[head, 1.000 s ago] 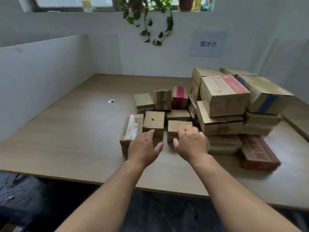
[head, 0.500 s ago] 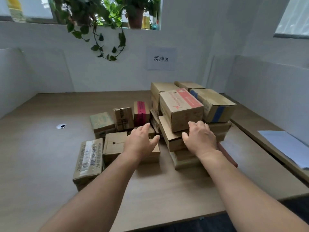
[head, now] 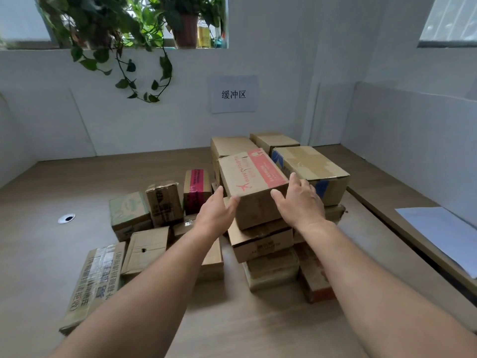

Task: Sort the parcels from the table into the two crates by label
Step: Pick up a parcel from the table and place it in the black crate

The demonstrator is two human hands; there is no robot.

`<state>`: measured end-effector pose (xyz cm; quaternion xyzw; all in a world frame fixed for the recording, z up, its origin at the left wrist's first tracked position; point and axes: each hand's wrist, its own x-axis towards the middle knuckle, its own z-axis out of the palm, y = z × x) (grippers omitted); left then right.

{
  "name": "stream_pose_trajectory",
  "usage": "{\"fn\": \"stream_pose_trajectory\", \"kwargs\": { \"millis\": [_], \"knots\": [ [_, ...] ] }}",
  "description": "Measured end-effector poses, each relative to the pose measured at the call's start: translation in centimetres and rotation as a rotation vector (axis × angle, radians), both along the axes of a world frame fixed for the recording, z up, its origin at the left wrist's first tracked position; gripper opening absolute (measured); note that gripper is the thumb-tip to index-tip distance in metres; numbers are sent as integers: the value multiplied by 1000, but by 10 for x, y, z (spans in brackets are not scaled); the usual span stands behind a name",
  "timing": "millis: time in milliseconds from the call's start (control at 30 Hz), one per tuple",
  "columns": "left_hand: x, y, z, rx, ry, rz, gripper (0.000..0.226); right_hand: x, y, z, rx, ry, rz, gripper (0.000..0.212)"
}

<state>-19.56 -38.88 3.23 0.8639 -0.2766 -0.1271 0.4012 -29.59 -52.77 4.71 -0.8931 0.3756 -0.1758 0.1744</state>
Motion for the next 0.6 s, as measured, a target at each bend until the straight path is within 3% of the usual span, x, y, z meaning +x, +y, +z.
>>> {"fn": "stream_pose_trajectory", "kwargs": {
  "millis": [233, 300, 400, 500, 600],
  "knots": [
    [8, -27, 3, -236, 344, 105, 41, 11, -22, -1, 327, -133, 110, 57],
    [13, -28, 2, -245, 377, 110, 25, 15, -27, -2, 344, -145, 117, 52],
    [20, -25, 3, -259, 410, 79, 22, 21, -34, -2, 339, -152, 58, 63],
    [25, -14, 5, -337, 445, -7, 45, 24, -40, -3, 364, -109, 74, 69],
    [25, -3, 12, -333, 347, -79, 76, 26, -39, 2, 437, -148, 215, 57]
  ]
}}
